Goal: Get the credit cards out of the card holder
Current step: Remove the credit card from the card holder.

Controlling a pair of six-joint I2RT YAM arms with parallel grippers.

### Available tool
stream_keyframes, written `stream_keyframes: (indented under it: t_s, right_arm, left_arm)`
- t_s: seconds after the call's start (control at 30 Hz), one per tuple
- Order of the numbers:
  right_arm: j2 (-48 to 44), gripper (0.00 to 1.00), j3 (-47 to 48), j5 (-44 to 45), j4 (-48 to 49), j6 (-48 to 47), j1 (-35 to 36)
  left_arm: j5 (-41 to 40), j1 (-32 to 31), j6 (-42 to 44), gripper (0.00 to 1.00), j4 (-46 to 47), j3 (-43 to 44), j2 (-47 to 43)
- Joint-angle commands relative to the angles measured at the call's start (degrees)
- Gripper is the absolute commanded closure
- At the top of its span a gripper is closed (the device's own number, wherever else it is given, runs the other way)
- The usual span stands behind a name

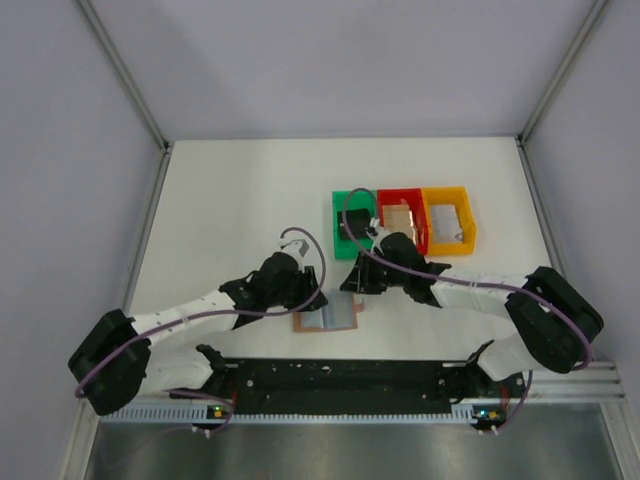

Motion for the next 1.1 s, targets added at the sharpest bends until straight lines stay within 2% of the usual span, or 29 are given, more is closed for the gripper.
stream_keyframes:
  t_s: [0.0,0.37,0.6,0.9,1.07]
  right_arm:
    - [2.55,0.71,0.39,0.36,2.77,0.07,1.03]
    - [5.18,0.75,1.62,1.86,-0.39,-0.73,1.29]
    - [6.24,0.79,1.8,0.8,0.04,-0.73,1.55]
    - [6.15,0.84,1.89,0.36,0.4,-0.73,1.73]
    - [6.77,0.86,2.06,-0.6,0.13,-0.99,1.73]
  left_arm:
    - [-0.36,-0.25,-0.2,0.6,3.96,-0.32,3.14]
    - [1.05,-0.61,-1.07,0.6,6.95,-0.93,9.56]
    - [1.05,-0.87,-1.52,0.67,7.48,-0.93,11.76]
    - [0.87,-0.96,-2.13,0.9,7.74,-1.19,12.91]
    - [0.7,-0.96,-2.39,0.92,7.74,-1.37,12.55]
